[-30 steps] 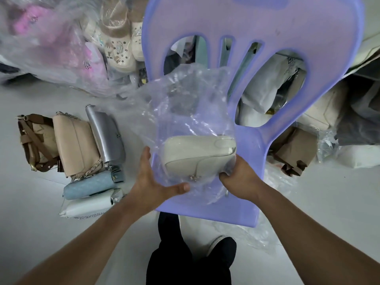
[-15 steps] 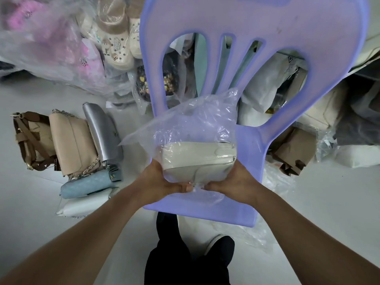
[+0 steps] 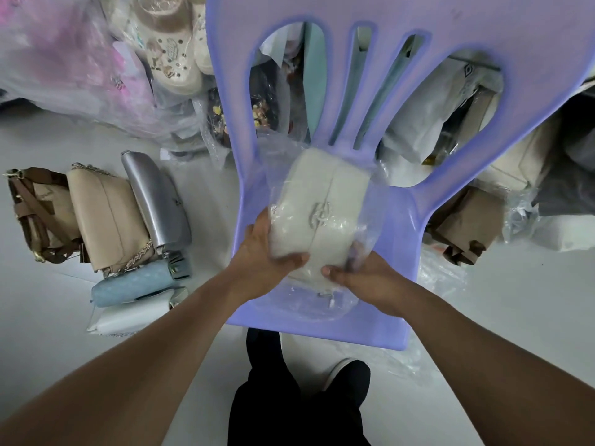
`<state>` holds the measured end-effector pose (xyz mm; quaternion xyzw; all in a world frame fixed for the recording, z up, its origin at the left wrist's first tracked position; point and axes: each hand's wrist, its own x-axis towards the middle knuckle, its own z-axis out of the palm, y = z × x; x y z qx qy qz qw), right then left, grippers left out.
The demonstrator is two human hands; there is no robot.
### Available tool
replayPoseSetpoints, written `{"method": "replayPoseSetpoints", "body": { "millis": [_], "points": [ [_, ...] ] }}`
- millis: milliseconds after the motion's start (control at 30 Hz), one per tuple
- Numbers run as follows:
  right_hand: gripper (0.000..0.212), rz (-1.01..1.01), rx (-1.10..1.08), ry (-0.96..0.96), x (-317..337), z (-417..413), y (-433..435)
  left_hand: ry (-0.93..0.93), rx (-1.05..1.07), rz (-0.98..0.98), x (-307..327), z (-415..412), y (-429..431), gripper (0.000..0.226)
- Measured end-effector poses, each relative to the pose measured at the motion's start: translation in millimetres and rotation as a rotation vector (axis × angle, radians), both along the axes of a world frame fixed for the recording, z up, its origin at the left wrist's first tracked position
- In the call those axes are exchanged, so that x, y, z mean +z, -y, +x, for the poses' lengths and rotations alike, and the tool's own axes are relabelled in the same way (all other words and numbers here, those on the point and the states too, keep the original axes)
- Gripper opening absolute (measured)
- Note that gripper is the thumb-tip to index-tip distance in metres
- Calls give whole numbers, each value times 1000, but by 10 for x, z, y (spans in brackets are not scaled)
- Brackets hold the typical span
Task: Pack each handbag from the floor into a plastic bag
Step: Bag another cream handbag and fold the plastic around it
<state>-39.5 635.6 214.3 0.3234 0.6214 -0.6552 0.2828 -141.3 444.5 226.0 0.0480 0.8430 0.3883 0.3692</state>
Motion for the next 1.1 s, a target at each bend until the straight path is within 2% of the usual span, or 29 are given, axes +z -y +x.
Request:
{"method": "replayPoseSetpoints", "body": {
  "millis": [100, 200, 267, 367, 433, 533, 633, 700, 733, 800, 867, 933, 1000, 1100],
  "points": [
    [42, -134, -97, 69, 164, 21, -24, 92, 2, -71, 139, -102, -40, 83],
    [32, -232, -253, 122, 483, -107, -136, 210, 88, -31, 396, -238, -148, 68],
    [46, -136, -312, 89, 758, -261, -185, 188, 160, -36, 640, -345, -294, 48],
    [66, 197, -392, 13, 1166, -474, -254, -10, 286, -91, 947, -498, -508, 77],
    [62, 289, -398, -53, 1335, -589, -348, -162, 349, -62, 1139, -589, -595, 73],
    [49, 160, -493, -59, 1474, -705, -464, -244, 448, 34, 1369, -694, -668, 42],
    [45, -33, -554, 13, 1538, -677, -608, -99, 654, 213, 1523, -753, -661, 21],
    [28, -154, -568, -5, 1592, -579, -674, -3, 775, 345, 1582, -752, -579, 17],
    [20, -194, -588, -35, 1591, -521, -703, 22, 824, 406, 1609, -741, -543, 17],
    [21, -224, -610, -101, 1570, -417, -733, 72, 876, 533, 1634, -681, -466, 19],
    [21, -153, -568, -135, 1539, -364, -749, 121, 888, 658, 1569, -594, -389, 26],
    [20, -35, -567, -133, 1503, -379, -749, 66, 838, 708, 1461, -509, -318, 40],
    [23, 31, -586, -153, 1459, -406, -747, -52, 679, 605, 1316, -428, -264, 55],
    [20, 152, -404, -221, 1422, -408, -722, -67, 380, 331, 1103, -338, -311, 74]
  ]
}}
